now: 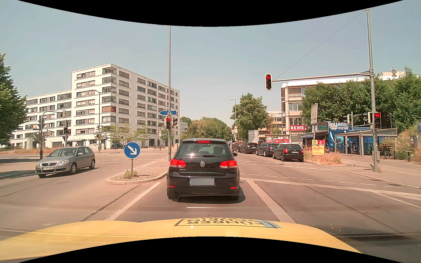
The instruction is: Follow the waypoints while adhering to traffic rules and regulations
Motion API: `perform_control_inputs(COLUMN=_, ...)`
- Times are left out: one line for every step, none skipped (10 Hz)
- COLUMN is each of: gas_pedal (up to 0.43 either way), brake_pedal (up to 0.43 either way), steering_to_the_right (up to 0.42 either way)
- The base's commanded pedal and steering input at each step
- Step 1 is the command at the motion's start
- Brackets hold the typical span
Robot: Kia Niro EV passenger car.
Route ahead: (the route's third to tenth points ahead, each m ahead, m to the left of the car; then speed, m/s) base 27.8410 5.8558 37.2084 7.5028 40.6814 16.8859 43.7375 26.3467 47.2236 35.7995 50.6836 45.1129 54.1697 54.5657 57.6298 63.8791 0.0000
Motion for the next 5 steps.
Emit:
perform_control_inputs(gas_pedal=0.000, brake_pedal=0.201, steering_to_the_right=-0.005)
perform_control_inputs(gas_pedal=0.000, brake_pedal=0.201, steering_to_the_right=-0.005)
perform_control_inputs(gas_pedal=0.000, brake_pedal=0.201, steering_to_the_right=-0.005)
perform_control_inputs(gas_pedal=0.000, brake_pedal=0.201, steering_to_the_right=-0.005)
perform_control_inputs(gas_pedal=0.000, brake_pedal=0.201, steering_to_the_right=-0.005)
